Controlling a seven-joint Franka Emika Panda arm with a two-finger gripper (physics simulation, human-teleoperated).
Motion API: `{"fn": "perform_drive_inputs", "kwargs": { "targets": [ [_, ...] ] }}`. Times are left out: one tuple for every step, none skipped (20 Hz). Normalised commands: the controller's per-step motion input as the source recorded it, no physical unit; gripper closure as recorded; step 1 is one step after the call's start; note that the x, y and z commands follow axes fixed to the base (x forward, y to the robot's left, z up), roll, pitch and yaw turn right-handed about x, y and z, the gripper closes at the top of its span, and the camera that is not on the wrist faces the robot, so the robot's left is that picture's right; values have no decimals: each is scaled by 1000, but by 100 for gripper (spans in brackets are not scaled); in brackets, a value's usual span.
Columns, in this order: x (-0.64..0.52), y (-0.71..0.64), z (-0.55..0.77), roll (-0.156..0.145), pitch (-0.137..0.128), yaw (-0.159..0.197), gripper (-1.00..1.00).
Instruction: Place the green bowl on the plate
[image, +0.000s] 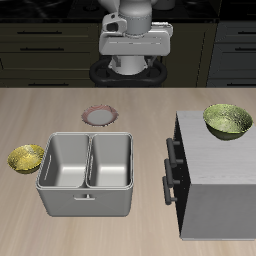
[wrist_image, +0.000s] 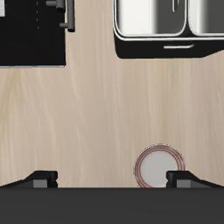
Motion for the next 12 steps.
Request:
{"fn": "perform_drive_inputs", "kwargs": {
  "targets": [
    [277,202,191,40,-21,3,-100],
    [272,106,167,60,-8,19,-100],
    [338,206,165,33,-13,40,-100],
    [361,252,127,39,-1,27,-100],
    [451,380,97,61,32,12,-100],
    [394,286,98,48,14,12,-100],
    [399,269,133,21,-18,23,-100],
    [366,193,90,29,1,20,-100],
    [469,508,105,64,10,38,-100],
    [406,384,111,48,7,38,-100],
    [357,245,168,41,-19,32,-100],
    [439,350,182,78,19,-14,-100]
  ]
}}
